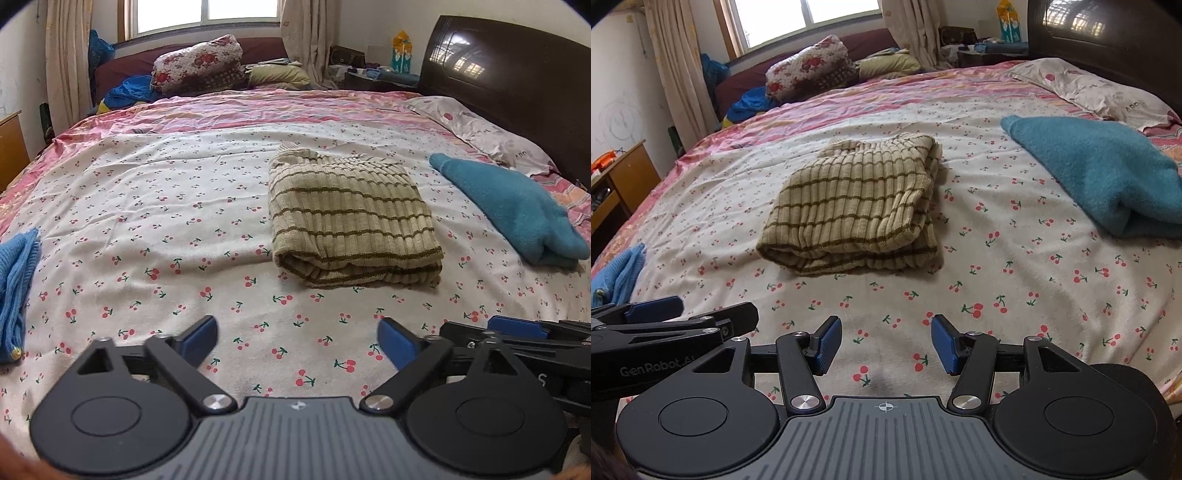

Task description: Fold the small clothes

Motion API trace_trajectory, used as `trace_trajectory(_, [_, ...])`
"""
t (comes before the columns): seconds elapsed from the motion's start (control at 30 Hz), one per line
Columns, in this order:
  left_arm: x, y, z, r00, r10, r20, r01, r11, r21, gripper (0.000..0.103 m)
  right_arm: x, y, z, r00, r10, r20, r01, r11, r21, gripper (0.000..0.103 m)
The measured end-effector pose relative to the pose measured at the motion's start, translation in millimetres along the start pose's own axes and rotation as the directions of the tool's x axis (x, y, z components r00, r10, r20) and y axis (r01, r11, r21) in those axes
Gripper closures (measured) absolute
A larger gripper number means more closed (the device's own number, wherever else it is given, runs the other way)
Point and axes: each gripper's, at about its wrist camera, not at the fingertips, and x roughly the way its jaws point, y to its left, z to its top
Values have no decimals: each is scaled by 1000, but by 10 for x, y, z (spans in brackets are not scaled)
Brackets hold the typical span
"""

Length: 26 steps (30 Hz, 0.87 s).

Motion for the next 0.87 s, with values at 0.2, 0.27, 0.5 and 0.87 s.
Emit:
trace_trajectory(0.2, [-8, 9, -2, 1000, 20, 16, -20, 1000, 0, 0, -15, -11, 16, 1000, 0, 12, 0, 1000, 9, 49])
trace_trajectory(0.27, [-5, 4, -5, 999, 30, 18, -30, 1000, 5, 0, -13, -11, 13, 1000, 1, 11, -1, 1000, 9, 49])
trace_trajectory(0.5, [9, 13, -17, 999, 51, 14, -51, 999, 10, 0, -7, 6, 2, 1000, -3, 10, 3, 1000, 0, 49])
trace_trajectory(0.87, [27, 24, -40, 998, 55, 12, -55, 998, 12, 0, 18, 15, -20, 1000, -7, 3, 7, 1000, -4, 49])
